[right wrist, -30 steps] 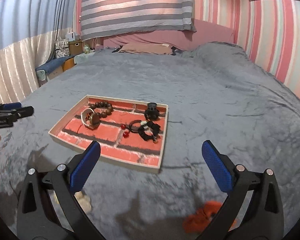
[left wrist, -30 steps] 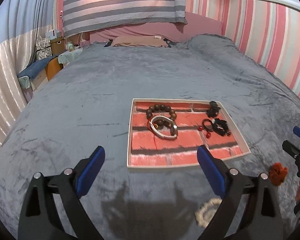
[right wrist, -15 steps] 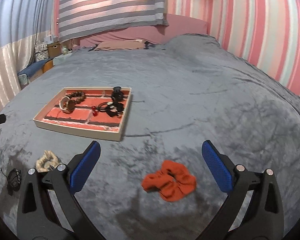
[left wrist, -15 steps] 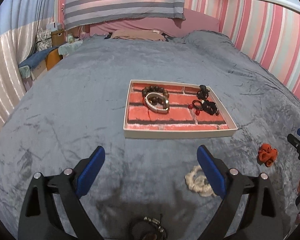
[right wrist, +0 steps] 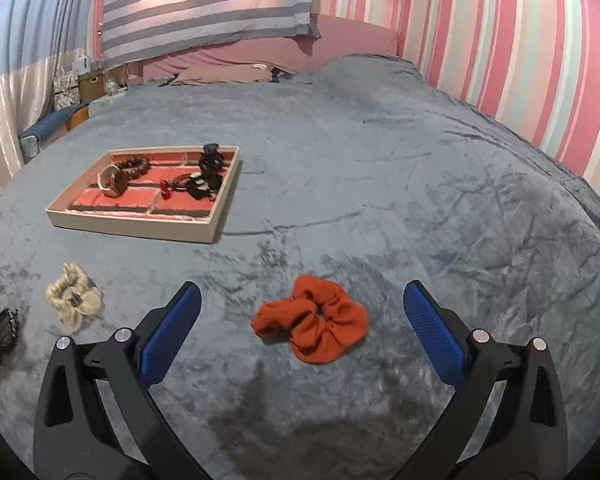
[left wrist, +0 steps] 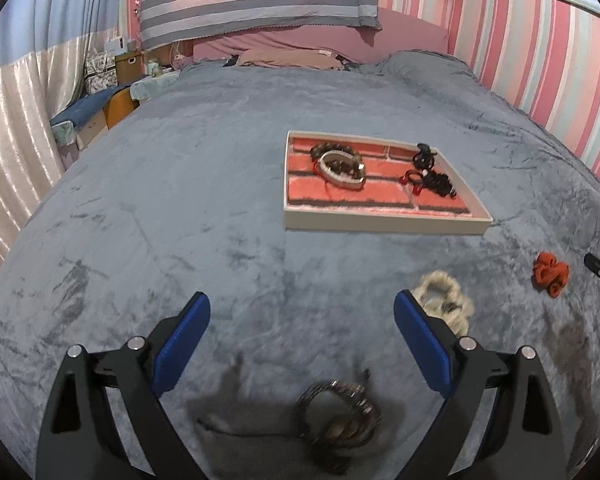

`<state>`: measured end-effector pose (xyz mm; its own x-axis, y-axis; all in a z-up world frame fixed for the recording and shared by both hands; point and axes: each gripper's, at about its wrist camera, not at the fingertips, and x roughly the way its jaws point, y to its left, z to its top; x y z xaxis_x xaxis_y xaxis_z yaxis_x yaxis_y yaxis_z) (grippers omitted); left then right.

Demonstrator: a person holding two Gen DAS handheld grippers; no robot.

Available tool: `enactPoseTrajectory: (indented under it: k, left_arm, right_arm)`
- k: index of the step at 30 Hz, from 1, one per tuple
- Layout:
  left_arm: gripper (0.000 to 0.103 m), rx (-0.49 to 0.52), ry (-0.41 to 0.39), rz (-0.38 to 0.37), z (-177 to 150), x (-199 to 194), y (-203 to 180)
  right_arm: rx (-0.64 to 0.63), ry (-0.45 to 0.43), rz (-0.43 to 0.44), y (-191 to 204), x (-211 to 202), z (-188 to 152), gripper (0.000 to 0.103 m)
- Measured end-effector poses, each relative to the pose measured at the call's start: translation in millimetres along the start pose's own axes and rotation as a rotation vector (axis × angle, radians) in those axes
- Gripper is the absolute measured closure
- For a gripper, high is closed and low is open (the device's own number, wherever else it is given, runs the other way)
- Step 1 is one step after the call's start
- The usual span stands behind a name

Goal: Organize jewelry
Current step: 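Grasp the orange scrunchie with the right tool while the left tool grasps the braided leather bracelet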

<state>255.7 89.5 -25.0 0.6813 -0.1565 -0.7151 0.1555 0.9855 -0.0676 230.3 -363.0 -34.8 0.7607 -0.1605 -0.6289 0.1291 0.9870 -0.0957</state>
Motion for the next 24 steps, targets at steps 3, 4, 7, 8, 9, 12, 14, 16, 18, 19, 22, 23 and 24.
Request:
enactPoseTrajectory:
  k: [3, 4, 7, 8, 9, 12, 14, 16, 18, 19, 22, 23, 24]
  left_arm:
    - [0.012, 0.003, 0.021, 0.004, -12.7, 4.0, 4.8]
    - [0.013, 0.008, 0.029, 0.008, -17.7, 5.9, 5.8]
    - [0.015, 0.019, 0.049, 0.013, -29.1, 12.1, 7.5]
    - [0.02, 0.028, 0.059, 0.012, -33.7, 14.4, 7.1]
    - [0.022, 0.039, 0.068, 0.012, -37.4, 16.7, 5.9]
    - [0.023, 0.065, 0.083, 0.032, -46.2, 22.9, 4.6]
    - [0.027, 0.061, 0.102, 0.021, -51.0, 28.7, 7.4]
    - [0.034, 0.048, 0.123, 0.003, -54.0, 32.7, 10.4]
    - [0.035, 0.041, 0.141, -0.011, -57.1, 36.5, 11.6]
    - [0.035, 0.044, 0.147, -0.013, -59.4, 38.0, 10.8]
    - [0.035, 0.067, 0.158, -0.017, -66.4, 40.8, 6.8]
    - [0.035, 0.071, 0.161, -0.019, -67.9, 42.0, 5.9]
    - [0.035, 0.077, 0.169, -0.023, -69.8, 43.8, 5.2]
  right_arm:
    - [0.017, 0.016, -0.013, -7.5, 6.8, -4.5, 0.004]
    - [0.023, 0.02, -0.019, -10.0, 9.2, -5.5, 0.004]
    - [0.037, 0.033, -0.032, -16.9, 16.6, -8.6, 0.004]
    - [0.041, 0.037, -0.037, -18.7, 18.6, -10.0, 0.005]
    - [0.045, 0.04, -0.042, -20.7, 20.8, -10.8, 0.005]
    - [0.061, 0.06, -0.052, -27.8, 29.6, -14.1, 0.006]
    - [0.066, 0.073, -0.06, -31.1, 36.2, -16.0, 0.009]
    - [0.079, 0.094, -0.055, -34.7, 45.4, -18.0, 0.013]
    - [0.091, 0.116, -0.045, -35.7, 54.4, -19.8, 0.015]
    - [0.094, 0.124, -0.041, -36.0, 58.6, -21.0, 0.015]
    - [0.095, 0.146, -0.032, -34.6, 72.2, -25.1, 0.018]
    - [0.095, 0.152, -0.027, -33.6, 76.8, -26.3, 0.02]
    - [0.096, 0.159, -0.021, -33.0, 81.1, -27.1, 0.021]
